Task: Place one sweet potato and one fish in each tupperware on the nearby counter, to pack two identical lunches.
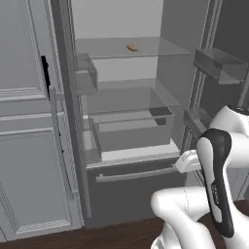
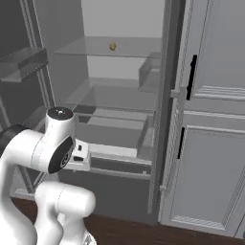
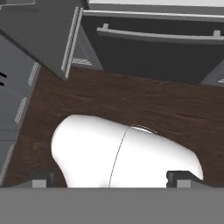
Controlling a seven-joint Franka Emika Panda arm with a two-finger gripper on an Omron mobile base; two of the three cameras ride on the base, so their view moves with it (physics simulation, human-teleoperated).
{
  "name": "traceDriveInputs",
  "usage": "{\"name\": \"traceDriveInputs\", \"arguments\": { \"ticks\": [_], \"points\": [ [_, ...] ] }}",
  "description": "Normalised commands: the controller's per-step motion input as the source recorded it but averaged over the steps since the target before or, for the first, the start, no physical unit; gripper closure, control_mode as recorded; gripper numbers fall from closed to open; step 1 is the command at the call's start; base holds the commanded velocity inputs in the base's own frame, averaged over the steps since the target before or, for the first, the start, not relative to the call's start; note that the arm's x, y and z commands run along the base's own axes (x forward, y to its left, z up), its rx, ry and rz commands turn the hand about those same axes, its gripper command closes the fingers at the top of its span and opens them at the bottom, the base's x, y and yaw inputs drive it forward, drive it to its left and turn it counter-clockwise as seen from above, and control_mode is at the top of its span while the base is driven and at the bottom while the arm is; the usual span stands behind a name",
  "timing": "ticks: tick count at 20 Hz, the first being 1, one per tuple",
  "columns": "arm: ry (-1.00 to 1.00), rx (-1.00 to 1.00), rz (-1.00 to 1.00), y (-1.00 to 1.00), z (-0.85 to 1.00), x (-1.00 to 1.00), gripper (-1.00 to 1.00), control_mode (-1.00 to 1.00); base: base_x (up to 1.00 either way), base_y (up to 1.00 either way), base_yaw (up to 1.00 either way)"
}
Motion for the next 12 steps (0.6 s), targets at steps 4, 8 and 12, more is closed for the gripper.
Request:
{"name": "traceDriveInputs", "arguments": {
  "ticks": [4,8,12],
  "points": [
    [0.0,0.0,0.0,0.0,0.0,0.0,-1.0,1.0,1.0,0.0,-0.03],
    [0.0,0.0,0.0,0.0,0.0,0.0,-1.0,1.0,1.0,0.0,-0.05],
    [0.0,0.0,0.0,0.0,0.0,0.0,-1.0,1.0,0.67,0.0,-0.07]
  ]
}}
